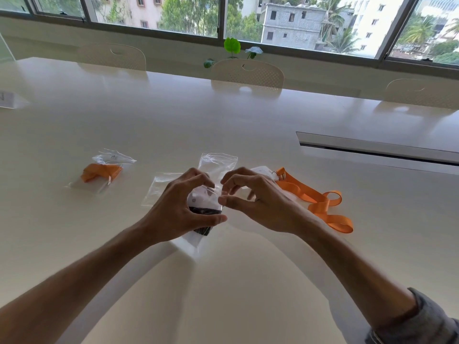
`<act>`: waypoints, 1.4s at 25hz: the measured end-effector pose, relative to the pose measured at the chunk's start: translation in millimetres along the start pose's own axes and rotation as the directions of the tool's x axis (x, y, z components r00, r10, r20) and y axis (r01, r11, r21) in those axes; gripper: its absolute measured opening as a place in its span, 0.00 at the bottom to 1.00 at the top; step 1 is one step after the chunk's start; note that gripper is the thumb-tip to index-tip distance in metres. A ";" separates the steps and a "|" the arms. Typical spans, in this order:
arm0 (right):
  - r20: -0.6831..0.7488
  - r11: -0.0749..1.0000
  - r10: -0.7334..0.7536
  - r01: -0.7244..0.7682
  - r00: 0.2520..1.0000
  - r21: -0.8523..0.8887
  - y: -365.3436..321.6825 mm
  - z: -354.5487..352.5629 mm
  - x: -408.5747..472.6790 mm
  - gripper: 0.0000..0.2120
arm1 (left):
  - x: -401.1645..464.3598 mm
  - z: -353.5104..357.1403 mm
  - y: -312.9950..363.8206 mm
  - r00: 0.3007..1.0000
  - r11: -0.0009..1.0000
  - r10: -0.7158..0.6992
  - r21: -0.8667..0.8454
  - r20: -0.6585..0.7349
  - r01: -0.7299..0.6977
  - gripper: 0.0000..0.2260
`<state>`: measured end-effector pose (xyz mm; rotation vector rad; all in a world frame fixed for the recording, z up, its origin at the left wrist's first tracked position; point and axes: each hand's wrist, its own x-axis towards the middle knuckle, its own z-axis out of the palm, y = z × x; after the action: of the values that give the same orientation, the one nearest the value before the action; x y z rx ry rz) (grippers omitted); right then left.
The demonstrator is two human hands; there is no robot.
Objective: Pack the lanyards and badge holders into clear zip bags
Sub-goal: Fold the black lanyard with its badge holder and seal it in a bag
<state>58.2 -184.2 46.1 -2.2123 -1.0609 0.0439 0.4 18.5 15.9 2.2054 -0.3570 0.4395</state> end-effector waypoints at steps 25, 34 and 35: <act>-0.016 0.991 0.086 -0.084 0.996 0.105 8.3 -2.4 -1.2 0.04 | 11.6 -10.7 -24.0 0.926 0.887 -0.254 -0.315 0.281 0.339 0.07; -0.130 0.915 0.249 -0.189 0.960 0.357 25.2 12.0 -12.8 0.06 | 9.1 -4.6 -18.1 0.954 0.880 -0.252 -0.371 0.163 0.296 0.08; -0.133 0.902 0.277 -0.210 0.952 0.378 29.0 15.9 -13.7 0.06 | 8.8 -3.5 -18.4 0.955 0.886 -0.250 -0.362 0.158 0.292 0.09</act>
<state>63.9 -197.7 13.5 -1.9558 -0.6111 0.1320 15.0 31.5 9.1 1.8603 -0.1664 0.0855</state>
